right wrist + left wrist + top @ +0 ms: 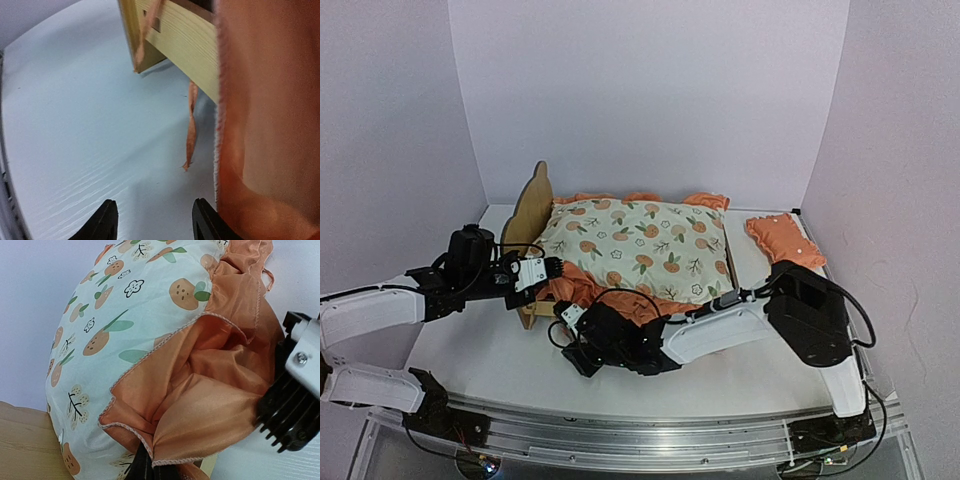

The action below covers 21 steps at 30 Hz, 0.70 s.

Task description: Set up the pet bed

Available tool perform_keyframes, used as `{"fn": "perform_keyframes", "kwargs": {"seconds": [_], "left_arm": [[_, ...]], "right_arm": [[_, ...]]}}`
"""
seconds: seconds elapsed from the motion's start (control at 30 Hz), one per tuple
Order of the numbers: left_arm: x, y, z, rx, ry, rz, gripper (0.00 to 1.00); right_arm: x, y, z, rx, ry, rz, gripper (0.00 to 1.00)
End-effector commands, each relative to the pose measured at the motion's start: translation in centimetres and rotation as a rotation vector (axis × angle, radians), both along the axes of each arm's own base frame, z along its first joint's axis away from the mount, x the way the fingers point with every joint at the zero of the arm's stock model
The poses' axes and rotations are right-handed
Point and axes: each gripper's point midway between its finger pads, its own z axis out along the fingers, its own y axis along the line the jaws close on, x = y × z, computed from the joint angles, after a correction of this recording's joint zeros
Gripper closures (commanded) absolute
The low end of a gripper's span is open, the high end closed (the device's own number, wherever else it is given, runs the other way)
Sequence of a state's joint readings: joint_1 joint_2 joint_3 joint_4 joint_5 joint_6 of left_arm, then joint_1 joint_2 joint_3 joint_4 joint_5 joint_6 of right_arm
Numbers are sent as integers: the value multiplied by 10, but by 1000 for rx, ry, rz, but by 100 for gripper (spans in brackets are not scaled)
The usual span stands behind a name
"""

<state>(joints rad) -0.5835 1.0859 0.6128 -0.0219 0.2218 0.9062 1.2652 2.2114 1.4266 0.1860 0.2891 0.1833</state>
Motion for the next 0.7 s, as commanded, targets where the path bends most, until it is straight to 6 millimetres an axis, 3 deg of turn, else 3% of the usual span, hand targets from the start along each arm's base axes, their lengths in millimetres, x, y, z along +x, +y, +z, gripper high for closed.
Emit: {"fn": "perform_keyframes", "kwargs": {"seconds": [0.0, 0.27, 0.3, 0.4, 0.5, 0.67], "left_arm": [[6, -2, 21, -62, -54, 17, 100], [4, -3, 21, -77, -35, 18, 100], [4, -3, 22, -80, -33, 19, 100], [5, -5, 25, -91, -21, 18, 100], [3, -8, 28, -109, 2, 6, 100], [-4, -11, 17, -115, 78, -7, 100]], "right_arm": [[39, 16, 14, 36, -153, -125, 45], [59, 17, -28, -21, -156, -170, 47], [59, 17, -33, -28, -147, -166, 53], [54, 17, -42, -50, -117, -130, 82], [38, 19, -39, -44, -65, -47, 96], [6, 21, -9, 24, 30, 92, 100]]}}
